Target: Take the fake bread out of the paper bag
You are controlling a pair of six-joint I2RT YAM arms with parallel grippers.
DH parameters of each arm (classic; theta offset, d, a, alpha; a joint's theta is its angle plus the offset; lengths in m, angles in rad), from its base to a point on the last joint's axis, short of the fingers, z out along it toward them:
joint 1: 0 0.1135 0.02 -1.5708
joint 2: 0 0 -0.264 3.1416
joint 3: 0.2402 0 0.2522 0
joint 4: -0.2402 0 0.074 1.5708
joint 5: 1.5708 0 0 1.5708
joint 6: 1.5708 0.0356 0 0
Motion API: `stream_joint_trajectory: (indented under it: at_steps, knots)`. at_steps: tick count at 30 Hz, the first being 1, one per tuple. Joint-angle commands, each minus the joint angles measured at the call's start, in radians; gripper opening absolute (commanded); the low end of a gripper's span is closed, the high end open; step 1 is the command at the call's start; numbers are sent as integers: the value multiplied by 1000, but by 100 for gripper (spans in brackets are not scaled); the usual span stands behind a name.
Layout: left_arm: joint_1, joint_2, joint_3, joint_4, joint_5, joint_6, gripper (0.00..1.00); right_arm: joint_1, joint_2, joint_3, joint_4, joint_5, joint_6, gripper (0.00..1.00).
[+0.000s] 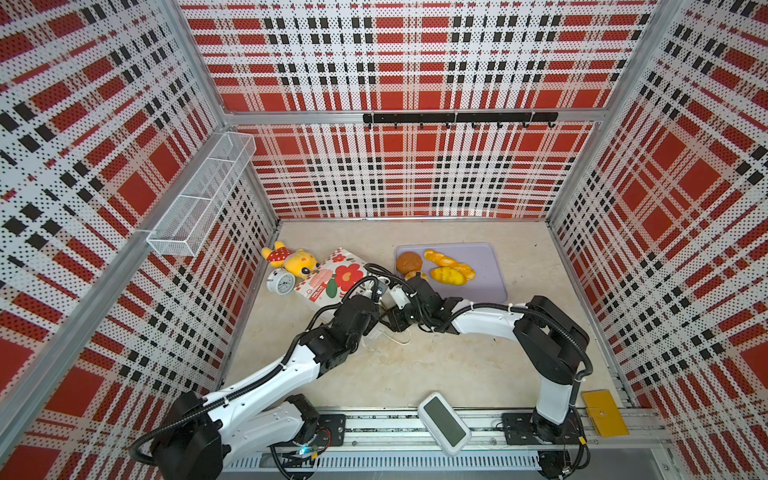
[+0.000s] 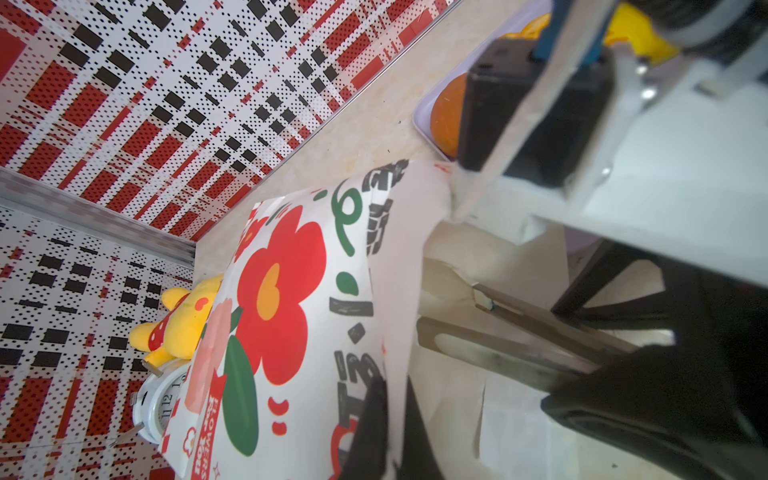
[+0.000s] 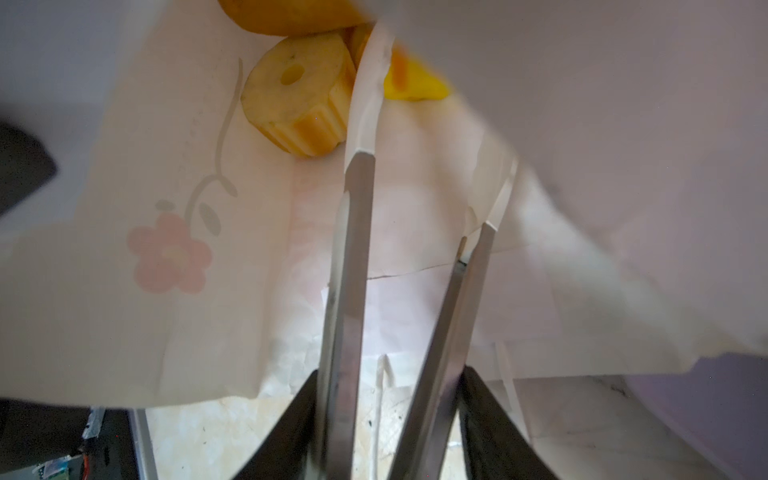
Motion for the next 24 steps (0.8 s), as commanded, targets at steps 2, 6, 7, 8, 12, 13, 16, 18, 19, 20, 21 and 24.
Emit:
stream_joint_trajectory:
  at_steps: [2,6,7,8,12,13,16,18,19,20,21,24]
  knots:
    - [-13,-26,-7,37,26,-3,0,5,53,76,-25,22,6,25]
    - [-17,-26,-8,41,27,-2,0,7,85,120,-40,21,7,24]
    - [-16,-25,-10,43,27,-2,0,7,90,126,-38,13,5,24]
    - [-17,-25,-10,44,27,-1,0,8,96,135,-39,3,1,23]
    - [-16,-22,-13,48,27,-2,0,27,92,134,-6,-46,-38,19]
    - [-18,-22,-14,49,26,-2,0,29,84,118,23,-66,-33,18]
    - [-17,-28,-19,55,27,-6,0,24,54,42,132,-94,11,8]
    - [-18,-38,-24,59,31,-9,0,13,50,-2,213,-124,53,7]
    - [-18,-42,-28,63,33,-12,0,6,53,-12,239,-137,72,4]
    - [-18,-46,-33,67,32,-11,0,2,54,-22,260,-143,85,3]
    - [-18,-48,-35,70,33,-12,0,-1,54,-30,275,-146,96,2]
    - [-18,-52,-41,71,26,-11,0,-6,37,-48,290,-150,108,0]
